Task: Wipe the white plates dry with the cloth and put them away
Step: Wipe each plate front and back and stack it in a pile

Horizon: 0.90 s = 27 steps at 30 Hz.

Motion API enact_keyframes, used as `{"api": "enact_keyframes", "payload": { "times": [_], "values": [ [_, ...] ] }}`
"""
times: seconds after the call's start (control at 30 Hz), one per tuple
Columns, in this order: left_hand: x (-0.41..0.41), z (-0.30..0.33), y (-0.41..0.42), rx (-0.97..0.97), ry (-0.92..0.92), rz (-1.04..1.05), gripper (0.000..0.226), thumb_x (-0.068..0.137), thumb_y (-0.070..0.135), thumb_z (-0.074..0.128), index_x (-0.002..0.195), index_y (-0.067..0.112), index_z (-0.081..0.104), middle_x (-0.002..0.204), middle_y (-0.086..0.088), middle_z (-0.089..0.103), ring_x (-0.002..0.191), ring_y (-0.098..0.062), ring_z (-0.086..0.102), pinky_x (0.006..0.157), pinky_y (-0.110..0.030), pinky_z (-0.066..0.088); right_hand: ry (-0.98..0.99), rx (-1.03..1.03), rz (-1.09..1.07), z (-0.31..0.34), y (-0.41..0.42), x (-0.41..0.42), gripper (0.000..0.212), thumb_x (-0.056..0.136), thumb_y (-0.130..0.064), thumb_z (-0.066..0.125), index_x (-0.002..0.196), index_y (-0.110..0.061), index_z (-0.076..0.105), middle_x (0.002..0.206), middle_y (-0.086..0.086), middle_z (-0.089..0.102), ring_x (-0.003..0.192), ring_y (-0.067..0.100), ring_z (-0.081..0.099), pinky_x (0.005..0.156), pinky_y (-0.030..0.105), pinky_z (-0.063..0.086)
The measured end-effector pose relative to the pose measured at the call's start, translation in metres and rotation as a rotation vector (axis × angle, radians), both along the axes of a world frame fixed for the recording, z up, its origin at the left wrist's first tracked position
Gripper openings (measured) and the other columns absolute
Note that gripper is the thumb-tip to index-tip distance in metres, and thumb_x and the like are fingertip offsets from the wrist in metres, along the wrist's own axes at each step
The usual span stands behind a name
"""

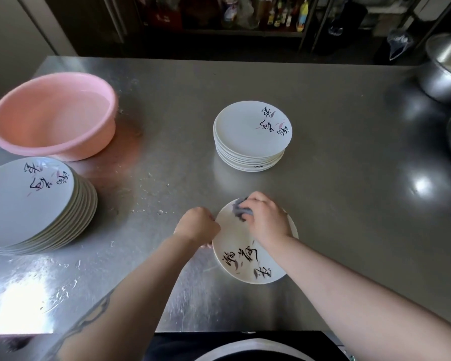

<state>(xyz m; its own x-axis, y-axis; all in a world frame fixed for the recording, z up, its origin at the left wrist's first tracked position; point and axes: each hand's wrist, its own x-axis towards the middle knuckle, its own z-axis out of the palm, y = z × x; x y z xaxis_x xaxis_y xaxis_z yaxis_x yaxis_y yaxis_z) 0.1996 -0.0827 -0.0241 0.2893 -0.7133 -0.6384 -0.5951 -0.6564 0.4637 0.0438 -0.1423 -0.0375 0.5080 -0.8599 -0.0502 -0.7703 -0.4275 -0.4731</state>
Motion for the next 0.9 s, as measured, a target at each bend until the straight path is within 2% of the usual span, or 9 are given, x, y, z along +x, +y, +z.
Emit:
{"api": "enact_keyframes", "payload": {
  "times": [0.13, 0.27, 0.33, 0.4, 0.5, 0.6, 0.73, 0.83, 0.9],
  "values": [
    [0.002, 0.000, 0.009, 0.289, 0.164, -0.120, 0.015, 0.084, 0.008, 0.052, 0.076, 0.005, 0.065, 0.070, -0.007, 0.072, 0.054, -0.017, 0.066, 0.050, -0.020, 0.051, 0.031, -0.043, -0.076, -0.001, -0.004, -0.007, 0.023, 0.085, -0.006, 0.061, 0.105, -0.016, 0.069, 0.107, 0.000, 0.056, 0.106, 0.021, 0.051, 0.075, 0.033, 0.046],
    [0.002, 0.001, 0.004, 0.021, -0.066, -0.075, 0.026, 0.083, 0.024, 0.060, 0.059, 0.012, 0.058, 0.053, -0.004, 0.066, 0.044, -0.019, 0.058, 0.048, -0.020, 0.046, -0.022, 0.003, 0.014, -0.004, 0.006, 0.002, 0.026, 0.086, -0.008, 0.062, 0.108, -0.018, 0.071, 0.108, -0.001, 0.059, 0.106, 0.020, 0.051, 0.083, 0.029, 0.043],
    [-0.001, -0.001, 0.001, -0.097, -0.130, -0.022, 0.038, 0.086, 0.031, 0.062, 0.055, 0.013, 0.049, 0.050, -0.001, 0.059, 0.051, -0.023, 0.059, 0.050, -0.023, 0.043, -0.053, 0.004, 0.056, -0.006, 0.010, 0.007, 0.026, 0.086, -0.009, 0.063, 0.108, -0.019, 0.071, 0.109, -0.003, 0.060, 0.107, 0.018, 0.051, 0.083, 0.024, 0.038],
    [-0.003, -0.005, 0.002, -0.139, -0.078, 0.054, 0.037, 0.087, 0.030, 0.064, 0.057, 0.015, 0.048, 0.052, -0.001, 0.056, 0.054, -0.025, 0.063, 0.049, -0.022, 0.044, -0.065, -0.001, 0.068, -0.006, 0.010, 0.008, 0.024, 0.086, -0.011, 0.064, 0.107, -0.019, 0.072, 0.108, -0.004, 0.060, 0.107, 0.017, 0.051, 0.079, 0.019, 0.034],
    [-0.004, -0.012, 0.007, -0.174, -0.010, 0.176, 0.032, 0.085, 0.024, 0.065, 0.057, 0.014, 0.052, 0.047, -0.001, 0.058, 0.037, -0.017, 0.058, 0.037, -0.015, 0.034, 0.001, -0.032, 0.035, -0.005, 0.001, 0.004, 0.024, 0.087, -0.012, 0.063, 0.107, -0.023, 0.070, 0.108, -0.006, 0.059, 0.107, 0.014, 0.049, 0.069, 0.015, 0.026],
    [-0.002, -0.017, 0.013, -0.214, -0.002, 0.287, 0.030, 0.085, 0.021, 0.066, 0.058, 0.013, 0.055, 0.051, -0.005, 0.061, 0.037, -0.020, 0.057, 0.040, -0.017, 0.038, 0.120, -0.072, -0.035, 0.001, -0.012, -0.011, 0.028, 0.088, -0.009, 0.059, 0.109, -0.025, 0.068, 0.109, -0.008, 0.056, 0.108, 0.012, 0.046, 0.061, 0.021, 0.028],
    [0.006, -0.016, 0.012, -0.262, 0.006, 0.384, 0.030, 0.084, 0.018, 0.067, 0.057, 0.009, 0.056, 0.052, -0.011, 0.059, 0.040, -0.026, 0.057, 0.042, -0.023, 0.044, 0.224, -0.091, -0.007, 0.006, -0.012, -0.034, 0.025, 0.088, -0.009, 0.059, 0.106, -0.023, 0.069, 0.109, -0.012, 0.057, 0.106, 0.011, 0.044, 0.051, 0.021, 0.014],
    [0.010, -0.016, 0.011, -0.270, 0.000, 0.400, 0.028, 0.084, 0.019, 0.066, 0.061, 0.006, 0.058, 0.052, -0.013, 0.060, 0.043, -0.030, 0.062, 0.047, -0.031, 0.051, 0.188, -0.003, -0.008, 0.006, 0.004, -0.049, 0.025, 0.086, -0.010, 0.060, 0.100, -0.027, 0.072, 0.107, -0.014, 0.059, 0.103, 0.011, 0.044, 0.058, 0.019, 0.028],
    [0.010, -0.017, 0.013, -0.283, -0.009, 0.402, 0.030, 0.084, 0.020, 0.066, 0.060, 0.006, 0.056, 0.051, -0.014, 0.060, 0.044, -0.032, 0.063, 0.047, -0.030, 0.050, 0.118, 0.091, 0.000, 0.005, 0.020, -0.058, 0.027, 0.083, -0.010, 0.062, 0.095, -0.030, 0.074, 0.101, -0.016, 0.060, 0.098, 0.010, 0.044, 0.071, 0.029, 0.046]
  ]
}}
